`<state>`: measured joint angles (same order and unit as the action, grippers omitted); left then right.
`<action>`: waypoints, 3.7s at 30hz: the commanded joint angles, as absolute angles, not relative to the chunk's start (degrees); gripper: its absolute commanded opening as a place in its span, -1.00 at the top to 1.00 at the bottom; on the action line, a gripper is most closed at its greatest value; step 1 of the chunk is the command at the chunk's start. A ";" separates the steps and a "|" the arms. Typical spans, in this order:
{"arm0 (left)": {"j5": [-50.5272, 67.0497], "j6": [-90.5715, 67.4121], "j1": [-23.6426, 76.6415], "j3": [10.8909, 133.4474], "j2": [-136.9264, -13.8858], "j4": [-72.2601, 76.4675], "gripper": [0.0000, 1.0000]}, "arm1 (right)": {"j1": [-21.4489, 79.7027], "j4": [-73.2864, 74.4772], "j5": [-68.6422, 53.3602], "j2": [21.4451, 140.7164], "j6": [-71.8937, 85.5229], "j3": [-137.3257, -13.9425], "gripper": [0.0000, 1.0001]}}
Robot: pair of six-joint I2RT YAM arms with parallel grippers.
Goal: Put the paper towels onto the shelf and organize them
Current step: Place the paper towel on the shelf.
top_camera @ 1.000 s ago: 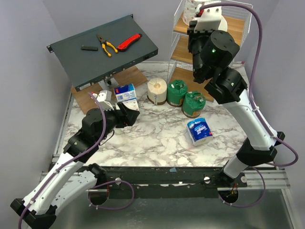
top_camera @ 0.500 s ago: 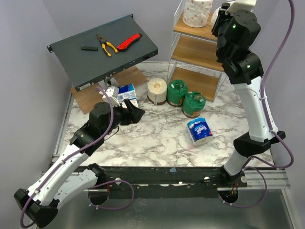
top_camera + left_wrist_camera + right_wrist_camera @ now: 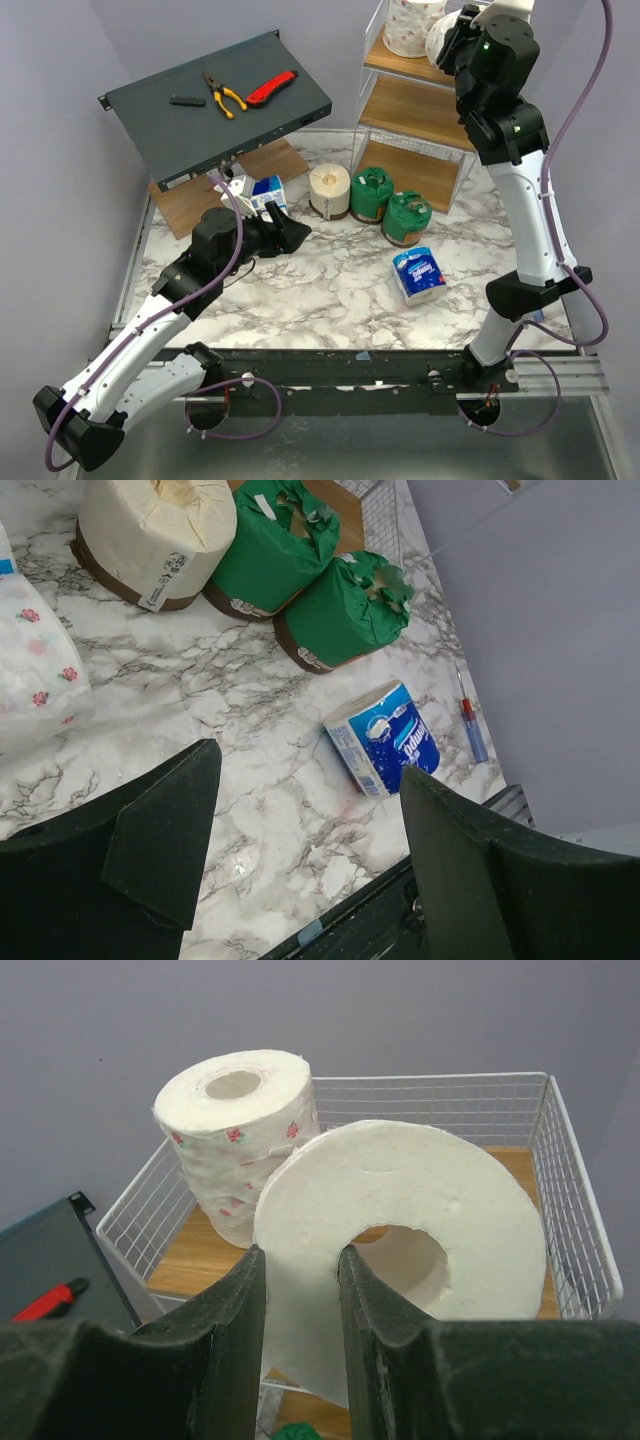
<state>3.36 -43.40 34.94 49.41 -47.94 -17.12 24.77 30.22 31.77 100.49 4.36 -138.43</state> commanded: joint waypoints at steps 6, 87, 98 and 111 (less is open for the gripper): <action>4.74 -43.86 34.72 50.45 -47.69 -15.63 -0.49 | 23.82 29.74 30.99 102.02 4.78 -140.19 0.36; 7.12 -45.59 35.24 56.01 -53.79 -15.22 -0.50 | 22.06 23.47 33.26 106.69 4.81 -142.64 -0.41; 6.50 -45.17 35.23 55.37 -53.99 -15.59 -0.51 | 21.72 17.42 34.51 108.14 3.46 -143.75 -0.57; 6.15 -44.59 35.24 55.72 -54.82 -15.82 -0.51 | 21.05 15.56 32.92 108.77 4.00 -143.83 -0.62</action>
